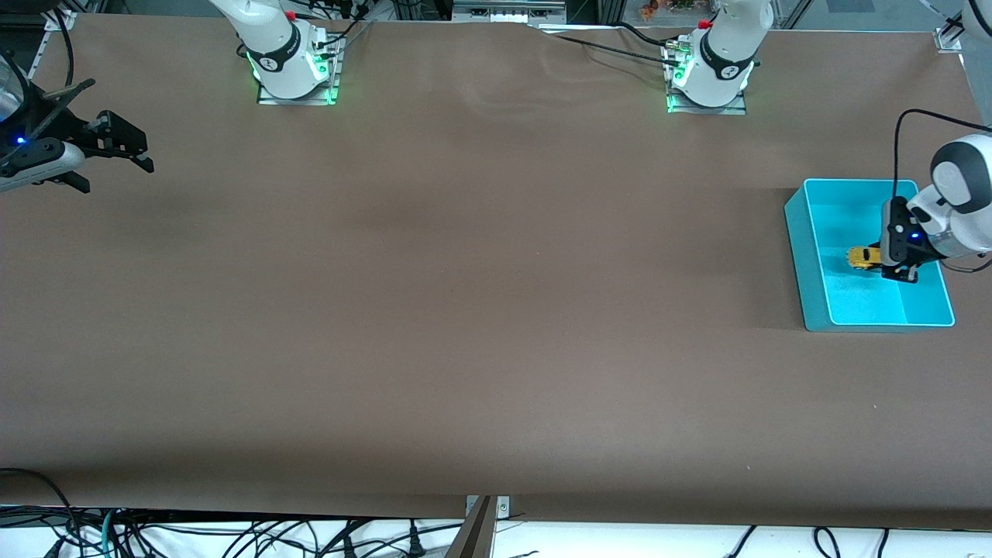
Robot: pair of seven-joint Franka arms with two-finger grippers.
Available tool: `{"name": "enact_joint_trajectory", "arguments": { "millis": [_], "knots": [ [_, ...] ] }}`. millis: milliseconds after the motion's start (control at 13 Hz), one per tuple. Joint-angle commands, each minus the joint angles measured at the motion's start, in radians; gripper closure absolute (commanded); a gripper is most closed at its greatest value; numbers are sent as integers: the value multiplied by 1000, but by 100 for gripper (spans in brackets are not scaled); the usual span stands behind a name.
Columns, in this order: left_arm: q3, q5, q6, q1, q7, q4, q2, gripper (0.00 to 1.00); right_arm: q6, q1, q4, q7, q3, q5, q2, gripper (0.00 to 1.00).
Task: Wind and store yellow beetle car
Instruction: 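Lower the car into the blue bin and open the left gripper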
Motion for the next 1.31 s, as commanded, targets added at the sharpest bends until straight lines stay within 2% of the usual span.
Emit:
{"name": "enact_joint_trajectory", "arguments": {
  "millis": [0,308,385,462,615,692,769,1000,1231],
  "knots": [
    [-5,-24,84,9,-15,-52,11,100,-13,4,10,5,-1,0,2,0],
    [0,-50,127,14,-23,-77,37,100,-13,4,10,5,-1,-2,2,0],
    [0,-50,127,14,-23,-77,37,93,-13,4,10,5,-1,-2,2,0],
    [0,-50,127,14,-23,-77,40,81,-13,4,10,5,-1,0,2,0],
    [0,-52,118,13,-26,-66,37,42,-13,4,10,5,-1,-2,2,0],
    [0,-49,110,13,-28,-59,29,10,-13,4,11,5,-1,-2,2,0],
    [0,-45,104,10,-25,-45,19,0,-13,4,11,5,-1,0,2,0],
    [0,-50,-12,9,-34,-2,-35,0,-14,4,11,5,-1,-2,2,0],
    [-3,-55,-95,0,-139,21,-107,0,-20,4,14,6,0,-2,0,0]
  ]
}}
